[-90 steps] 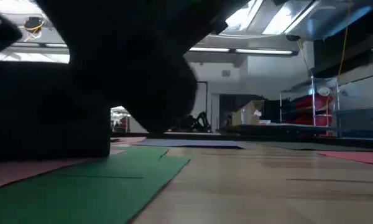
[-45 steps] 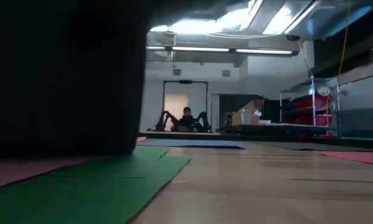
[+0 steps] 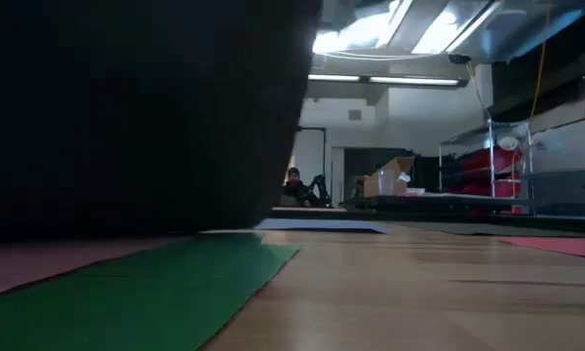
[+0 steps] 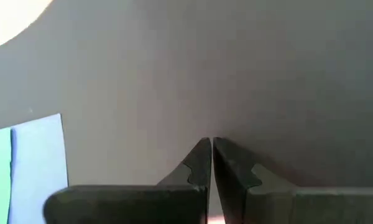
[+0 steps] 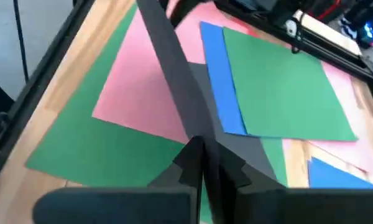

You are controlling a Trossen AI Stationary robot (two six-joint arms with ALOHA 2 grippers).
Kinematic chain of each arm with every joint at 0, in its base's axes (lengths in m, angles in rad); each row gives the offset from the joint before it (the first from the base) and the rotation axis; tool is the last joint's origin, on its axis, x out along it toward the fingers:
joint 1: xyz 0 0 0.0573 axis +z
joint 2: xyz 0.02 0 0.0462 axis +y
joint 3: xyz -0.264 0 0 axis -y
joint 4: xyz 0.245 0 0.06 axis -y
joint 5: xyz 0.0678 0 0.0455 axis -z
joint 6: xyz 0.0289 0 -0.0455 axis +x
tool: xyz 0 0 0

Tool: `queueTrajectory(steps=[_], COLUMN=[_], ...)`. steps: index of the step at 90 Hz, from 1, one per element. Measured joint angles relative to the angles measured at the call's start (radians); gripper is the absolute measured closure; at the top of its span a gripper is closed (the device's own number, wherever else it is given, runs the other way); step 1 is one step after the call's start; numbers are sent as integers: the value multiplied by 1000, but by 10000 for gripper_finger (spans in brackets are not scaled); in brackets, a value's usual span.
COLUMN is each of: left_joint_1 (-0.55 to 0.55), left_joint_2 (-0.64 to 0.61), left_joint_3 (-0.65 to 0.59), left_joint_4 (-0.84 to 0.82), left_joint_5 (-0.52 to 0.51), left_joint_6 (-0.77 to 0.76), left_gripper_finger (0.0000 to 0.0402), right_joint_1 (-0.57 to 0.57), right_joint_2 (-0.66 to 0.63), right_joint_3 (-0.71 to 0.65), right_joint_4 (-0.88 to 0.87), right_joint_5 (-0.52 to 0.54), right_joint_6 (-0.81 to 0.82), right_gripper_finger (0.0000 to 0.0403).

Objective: Organize paper
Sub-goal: Stack the black paper on top of the other black papers on the table

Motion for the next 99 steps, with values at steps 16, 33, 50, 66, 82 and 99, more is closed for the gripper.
queueTrajectory(steps=[16, 33, 50, 66, 82, 99], left_joint_1=[-14, -16, -16, -16, -16, -16], left_joint_2=[0, 0, 0, 0, 0, 0], left_joint_3=[0, 0, 0, 0, 0, 0], left_joint_4=[0, 1, 1, 1, 4, 6], left_joint_5=[0, 0, 0, 0, 1, 1], left_joint_6=[-23, -28, -30, -30, -31, -30], left_gripper_finger=[402, 402, 402, 402, 402, 402], right_joint_1=[12, 18, 18, 18, 18, 18], right_joint_2=[-50, -104, -163, -206, -257, -319], right_joint_3=[0, 0, 0, 0, 0, 0], right_joint_4=[-60, -73, -104, -151, -197, -262], right_joint_5=[47, 96, 125, 148, 152, 181], right_joint_6=[42, 46, 71, 106, 146, 161], right_gripper_finger=[403, 403, 403, 403, 403, 403])
